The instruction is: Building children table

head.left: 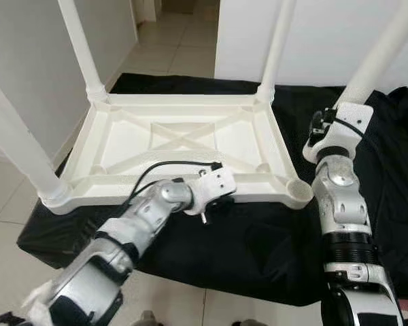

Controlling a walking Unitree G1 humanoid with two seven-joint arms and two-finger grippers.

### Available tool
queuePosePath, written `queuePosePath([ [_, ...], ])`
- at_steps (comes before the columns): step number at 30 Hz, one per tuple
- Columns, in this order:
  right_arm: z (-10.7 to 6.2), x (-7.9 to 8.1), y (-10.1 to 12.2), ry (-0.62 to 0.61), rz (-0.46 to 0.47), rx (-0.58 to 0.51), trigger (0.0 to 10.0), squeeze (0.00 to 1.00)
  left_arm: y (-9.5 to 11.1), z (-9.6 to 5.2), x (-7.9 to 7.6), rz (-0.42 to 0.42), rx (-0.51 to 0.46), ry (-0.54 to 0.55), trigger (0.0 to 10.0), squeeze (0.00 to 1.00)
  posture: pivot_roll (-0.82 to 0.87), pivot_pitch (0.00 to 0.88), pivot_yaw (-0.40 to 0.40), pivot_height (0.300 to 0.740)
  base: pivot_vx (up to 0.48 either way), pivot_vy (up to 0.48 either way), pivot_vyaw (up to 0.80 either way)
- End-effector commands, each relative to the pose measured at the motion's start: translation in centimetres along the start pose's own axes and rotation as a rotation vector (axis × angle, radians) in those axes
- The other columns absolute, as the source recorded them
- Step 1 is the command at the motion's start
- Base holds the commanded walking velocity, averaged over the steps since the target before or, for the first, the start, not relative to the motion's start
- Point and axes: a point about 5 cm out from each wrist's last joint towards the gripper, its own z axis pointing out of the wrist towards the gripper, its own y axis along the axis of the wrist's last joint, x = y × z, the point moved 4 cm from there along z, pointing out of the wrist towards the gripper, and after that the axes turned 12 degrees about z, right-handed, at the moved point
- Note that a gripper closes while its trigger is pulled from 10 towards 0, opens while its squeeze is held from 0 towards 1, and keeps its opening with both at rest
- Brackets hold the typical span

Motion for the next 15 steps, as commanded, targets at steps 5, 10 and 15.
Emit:
queuePosePath([
  [5, 0.2, 0.3, 0.0, 0.01, 0.004, 0.009, 10.0, 0.0, 1.9, -1.1, -1.7, 0.063, -0.085, -0.21, 0.0, 0.0, -0.08, 0.0, 0.02, 0.74, 0.0, 0.0, 0.0],
  [10, 0.3, 0.7, -0.3, 0.036, -0.003, 0.026, 10.0, 0.0, 1.8, -1.9, -1.4, 0.071, -0.08, -0.198, 3.6, 0.0, -0.07, 0.0, 0.009, 0.74, 0.0, 0.0, 0.0],
  [15, 0.0, 1.8, -0.9, 0.106, -0.015, 0.05, 10.0, 0.0, 1.4, -2.2, -0.5, 0.062, -0.052, -0.152, 10.0, 1.0, -0.07, 0.0, -0.001, 0.74, 0.0, 0.0, 0.0],
])
